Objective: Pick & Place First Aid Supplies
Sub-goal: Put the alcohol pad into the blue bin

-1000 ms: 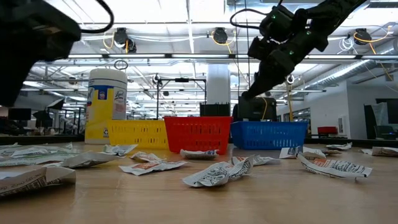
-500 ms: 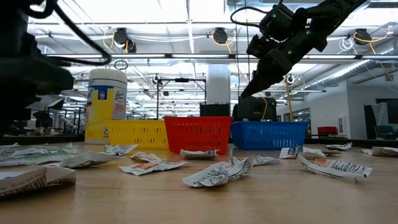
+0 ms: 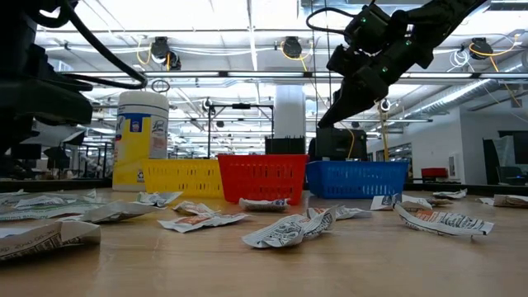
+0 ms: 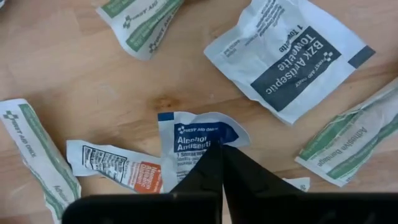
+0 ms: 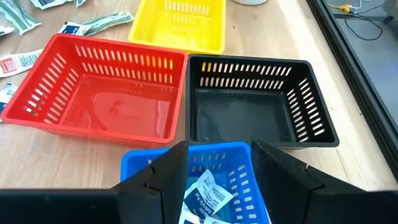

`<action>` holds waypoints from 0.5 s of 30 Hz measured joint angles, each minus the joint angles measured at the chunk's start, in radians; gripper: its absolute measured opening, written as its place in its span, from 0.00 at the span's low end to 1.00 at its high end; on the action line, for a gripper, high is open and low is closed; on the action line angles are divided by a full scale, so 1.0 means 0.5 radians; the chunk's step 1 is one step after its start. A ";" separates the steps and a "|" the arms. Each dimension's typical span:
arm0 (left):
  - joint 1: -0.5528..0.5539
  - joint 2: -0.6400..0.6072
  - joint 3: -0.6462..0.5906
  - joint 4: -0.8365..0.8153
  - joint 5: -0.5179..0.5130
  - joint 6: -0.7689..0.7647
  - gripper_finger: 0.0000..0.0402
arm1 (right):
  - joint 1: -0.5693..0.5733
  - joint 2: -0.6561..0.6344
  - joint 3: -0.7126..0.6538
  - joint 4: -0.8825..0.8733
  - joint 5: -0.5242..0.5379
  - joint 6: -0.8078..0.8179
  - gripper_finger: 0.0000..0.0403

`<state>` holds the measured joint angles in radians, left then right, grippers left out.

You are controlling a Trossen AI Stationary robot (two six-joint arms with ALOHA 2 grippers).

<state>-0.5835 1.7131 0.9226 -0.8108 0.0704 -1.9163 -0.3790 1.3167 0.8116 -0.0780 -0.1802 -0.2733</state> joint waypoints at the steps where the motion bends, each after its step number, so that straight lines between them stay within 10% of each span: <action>1: 0.001 -0.022 -0.001 -0.010 0.000 0.000 0.01 | 0.000 0.000 0.000 0.000 0.000 -0.002 0.43; 15: 0.154 -0.730 -0.008 -0.377 -0.196 0.179 0.00 | 0.001 0.000 0.000 0.023 0.000 0.019 0.43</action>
<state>-0.5063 1.3480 0.9184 -0.9993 -0.0278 -1.8270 -0.3786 1.3167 0.8116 -0.0663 -0.1803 -0.2637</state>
